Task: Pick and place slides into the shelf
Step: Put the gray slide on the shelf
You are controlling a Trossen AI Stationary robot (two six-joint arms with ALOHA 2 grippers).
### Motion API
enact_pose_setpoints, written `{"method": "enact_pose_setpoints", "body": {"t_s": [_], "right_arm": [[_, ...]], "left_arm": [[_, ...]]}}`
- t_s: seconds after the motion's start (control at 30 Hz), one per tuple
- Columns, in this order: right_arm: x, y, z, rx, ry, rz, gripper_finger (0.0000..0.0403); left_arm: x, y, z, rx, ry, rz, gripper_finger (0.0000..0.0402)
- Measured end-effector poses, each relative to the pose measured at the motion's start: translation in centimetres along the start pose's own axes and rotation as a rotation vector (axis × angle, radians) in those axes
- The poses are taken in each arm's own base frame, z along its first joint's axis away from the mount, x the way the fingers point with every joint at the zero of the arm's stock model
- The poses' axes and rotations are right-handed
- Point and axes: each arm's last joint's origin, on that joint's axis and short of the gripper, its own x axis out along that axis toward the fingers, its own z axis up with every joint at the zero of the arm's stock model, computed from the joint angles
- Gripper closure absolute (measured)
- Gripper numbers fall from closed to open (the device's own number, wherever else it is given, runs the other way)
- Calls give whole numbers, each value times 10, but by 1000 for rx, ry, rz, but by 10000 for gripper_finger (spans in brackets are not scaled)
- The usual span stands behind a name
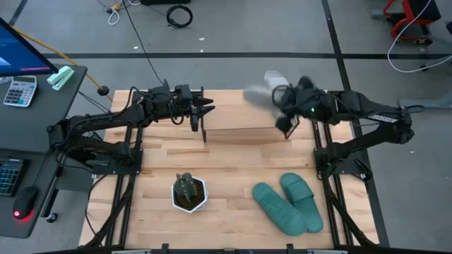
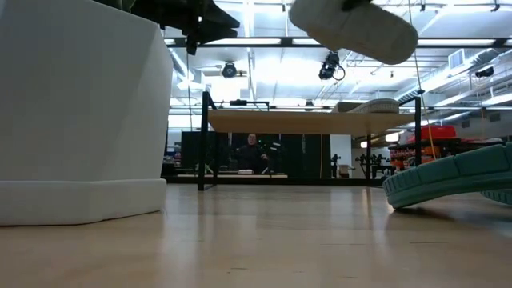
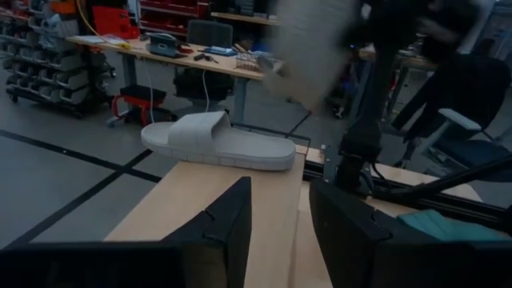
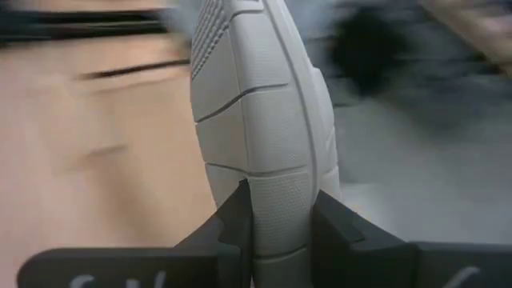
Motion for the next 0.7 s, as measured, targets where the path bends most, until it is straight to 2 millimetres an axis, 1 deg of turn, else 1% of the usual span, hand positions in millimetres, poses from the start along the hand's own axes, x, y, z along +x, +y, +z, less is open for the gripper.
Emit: {"method": "enact_pose_setpoints", "body": {"t_s": [0.03,0.1,0.23,0.33,0.43,0.5,0.6,0.7], "right_arm": [[3,-4,2,-11,3,-76,322],[11,-10,7,-35,20,-168,322],[28,-17,20,-68,97,-221,323],[42,-21,31,-79,232,-233,323],[56,-26,42,-27,370,-194,323],[64,-28,51,16,429,-138,323],[70,-28,69,72,392,-35,323],[62,-25,87,59,279,85,323]], "left_arm": [[0,0,0,0,-2,5,266],[0,0,1,0,-7,8,266],[0,0,1,0,-12,20,268],[0,1,1,0,-19,52,267],[0,4,3,0,-36,88,262],[-1,7,5,0,-54,100,260],[-1,13,8,0,-82,120,257],[-2,19,11,0,-106,141,255]]}}
